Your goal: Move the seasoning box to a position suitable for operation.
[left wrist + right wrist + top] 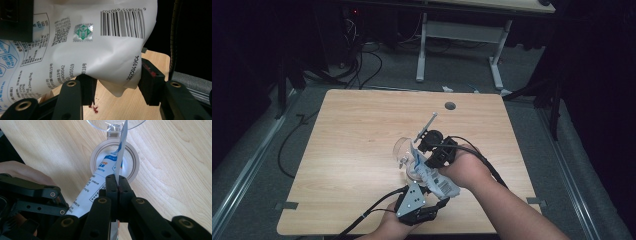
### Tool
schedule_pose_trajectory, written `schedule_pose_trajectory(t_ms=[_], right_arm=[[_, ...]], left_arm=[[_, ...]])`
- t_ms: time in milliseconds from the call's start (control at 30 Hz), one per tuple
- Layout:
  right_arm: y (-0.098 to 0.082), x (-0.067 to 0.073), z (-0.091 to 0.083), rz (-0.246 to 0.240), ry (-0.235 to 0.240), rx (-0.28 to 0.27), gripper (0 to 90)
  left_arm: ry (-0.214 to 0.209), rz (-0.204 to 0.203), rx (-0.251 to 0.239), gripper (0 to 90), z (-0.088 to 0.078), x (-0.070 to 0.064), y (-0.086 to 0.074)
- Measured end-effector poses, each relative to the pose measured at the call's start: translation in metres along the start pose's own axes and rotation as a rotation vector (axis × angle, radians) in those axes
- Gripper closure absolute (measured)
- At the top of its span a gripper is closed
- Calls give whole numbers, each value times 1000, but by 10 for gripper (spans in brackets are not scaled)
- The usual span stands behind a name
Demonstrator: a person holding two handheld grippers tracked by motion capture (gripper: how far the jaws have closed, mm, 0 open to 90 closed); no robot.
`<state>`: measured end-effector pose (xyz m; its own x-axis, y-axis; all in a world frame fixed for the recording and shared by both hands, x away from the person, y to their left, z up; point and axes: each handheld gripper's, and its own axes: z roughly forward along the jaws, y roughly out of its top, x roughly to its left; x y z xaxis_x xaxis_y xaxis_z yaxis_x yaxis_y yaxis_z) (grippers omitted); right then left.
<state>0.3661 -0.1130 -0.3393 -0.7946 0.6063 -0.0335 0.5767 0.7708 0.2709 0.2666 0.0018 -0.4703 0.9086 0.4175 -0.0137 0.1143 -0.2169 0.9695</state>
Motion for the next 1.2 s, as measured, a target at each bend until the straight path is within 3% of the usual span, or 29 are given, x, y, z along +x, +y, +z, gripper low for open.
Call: schedule_pose_trajectory(t_ms=[1200], right_arm=[[0, -1, -1, 0, -2, -7, 897]], left_arm=[[-6, -3, -18, 536, -2, 0, 3]])
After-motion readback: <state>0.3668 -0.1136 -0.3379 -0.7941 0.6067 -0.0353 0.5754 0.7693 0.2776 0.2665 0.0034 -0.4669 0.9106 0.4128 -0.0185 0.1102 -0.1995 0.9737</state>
